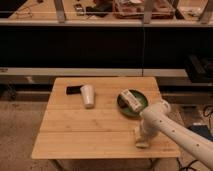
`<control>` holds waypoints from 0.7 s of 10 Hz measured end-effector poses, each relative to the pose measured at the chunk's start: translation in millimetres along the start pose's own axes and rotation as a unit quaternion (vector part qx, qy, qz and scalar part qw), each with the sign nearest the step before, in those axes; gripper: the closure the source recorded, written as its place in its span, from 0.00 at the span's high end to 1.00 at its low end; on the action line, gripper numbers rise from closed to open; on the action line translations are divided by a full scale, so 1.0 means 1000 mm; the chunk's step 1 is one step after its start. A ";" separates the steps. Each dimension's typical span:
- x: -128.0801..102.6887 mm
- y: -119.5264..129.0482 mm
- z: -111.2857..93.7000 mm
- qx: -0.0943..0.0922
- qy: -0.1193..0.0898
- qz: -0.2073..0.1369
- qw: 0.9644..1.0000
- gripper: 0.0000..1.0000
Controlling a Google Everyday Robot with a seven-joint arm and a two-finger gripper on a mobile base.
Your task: Wipe the white sponge on the table
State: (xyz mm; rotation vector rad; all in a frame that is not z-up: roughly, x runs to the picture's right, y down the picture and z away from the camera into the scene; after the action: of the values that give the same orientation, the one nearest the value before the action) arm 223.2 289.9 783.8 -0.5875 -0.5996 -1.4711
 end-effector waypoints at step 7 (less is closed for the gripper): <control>-0.060 -0.139 -0.034 0.087 0.021 -0.152 0.984 0.00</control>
State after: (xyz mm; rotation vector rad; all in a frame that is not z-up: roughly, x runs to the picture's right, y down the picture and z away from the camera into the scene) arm 84.4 307.4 718.0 -0.3366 -0.8024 -1.6912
